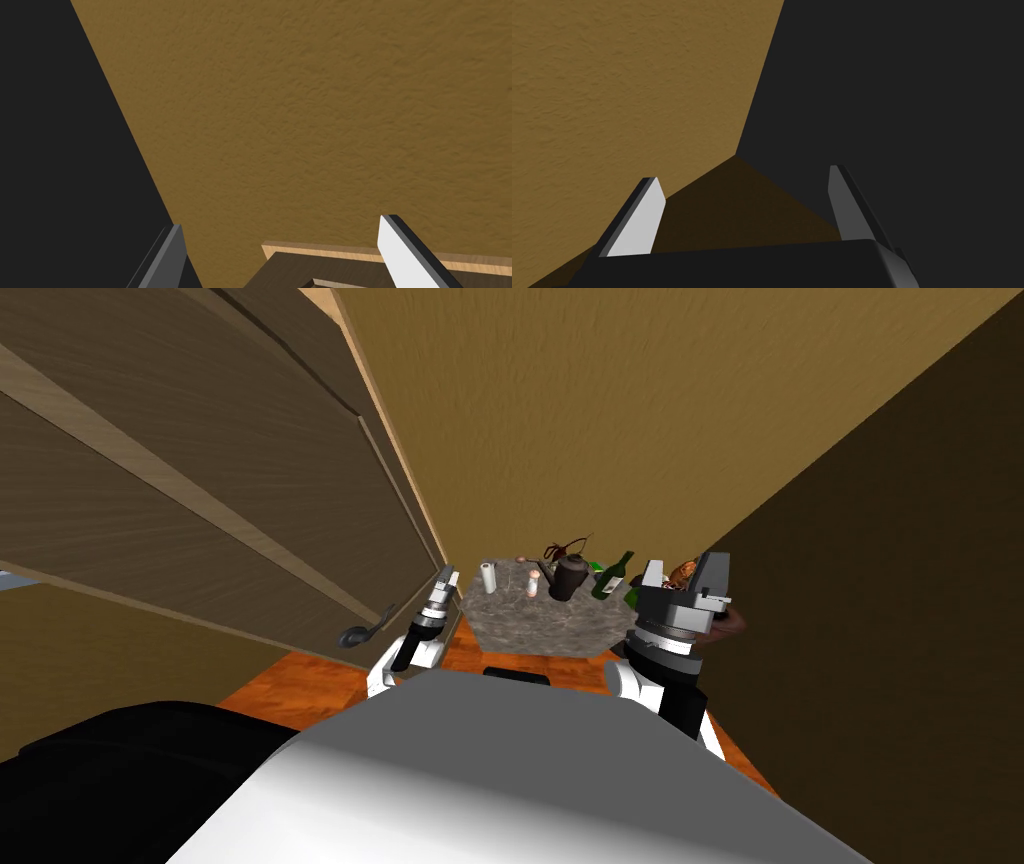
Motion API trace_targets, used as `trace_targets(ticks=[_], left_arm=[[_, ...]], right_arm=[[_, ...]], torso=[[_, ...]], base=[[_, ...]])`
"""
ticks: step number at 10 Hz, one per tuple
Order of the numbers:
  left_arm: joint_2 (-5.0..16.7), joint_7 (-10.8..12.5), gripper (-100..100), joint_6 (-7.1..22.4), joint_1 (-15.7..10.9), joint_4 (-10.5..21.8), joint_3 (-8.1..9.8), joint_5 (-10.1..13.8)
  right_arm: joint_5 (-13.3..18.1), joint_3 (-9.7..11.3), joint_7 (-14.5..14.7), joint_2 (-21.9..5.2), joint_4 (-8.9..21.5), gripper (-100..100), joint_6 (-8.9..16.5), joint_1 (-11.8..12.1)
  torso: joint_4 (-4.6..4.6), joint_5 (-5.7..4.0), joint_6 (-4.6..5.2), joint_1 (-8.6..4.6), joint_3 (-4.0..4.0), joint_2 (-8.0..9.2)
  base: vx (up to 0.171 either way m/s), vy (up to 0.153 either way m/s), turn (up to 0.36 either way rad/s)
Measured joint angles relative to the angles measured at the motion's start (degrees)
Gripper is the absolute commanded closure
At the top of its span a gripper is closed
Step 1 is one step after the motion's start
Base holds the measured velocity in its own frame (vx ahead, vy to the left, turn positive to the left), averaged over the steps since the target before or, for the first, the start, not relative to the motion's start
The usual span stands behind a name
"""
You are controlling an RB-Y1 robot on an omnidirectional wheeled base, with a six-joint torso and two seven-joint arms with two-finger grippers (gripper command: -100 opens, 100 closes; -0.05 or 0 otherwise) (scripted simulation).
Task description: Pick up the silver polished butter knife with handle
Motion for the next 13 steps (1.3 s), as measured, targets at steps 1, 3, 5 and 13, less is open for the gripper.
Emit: trace_targets(ticks=[1, 3, 5, 13], left_arm=[[1.76, -0.35, -100, 0.6, -0.67, 1.33, 0.03, 0.92], [4.29, -0.87, -100, 2.28, -1.66, 2.32, -0.1, 1.98], [7.05, -1.51, -100, 3.23, -2.86, 5.09, -0.3, 3.31], [18.3, -4.84, -100, 10.52, -7.37, 14.49, -2.6, 8.43]], right_arm=[[0.0, 0.0, 0.0, 0.0, 0.0, 0, 0.0, 0.0], [0.0, 0.0, 0.0, 0.0, 0.0, 0, 0.0, 0.0], [0.0, 0.0, 0.0, 0.0, 0.0, 0, 0.0, 0.01], [0.0, 0.0, 0.0, 0.0, 0.0, 0, 0.0, 0.01]], torso=[[0.01, -0.01, 0.0, -0.01, 0.03, 0.07], [-0.01, 0.0, 0.0, 0.01, -0.03, -0.04], [-0.02, -0.01, -0.02, 0.02, -0.05, -0.09], [-0.06, 0.01, 0.01, 0.07, -0.17, -0.3]], base=[[-0.119, -0.091, -0.034], [-0.12, -0.115, -0.095], [-0.089, -0.094, -0.068], [-0.073, -0.094, -0.118]])
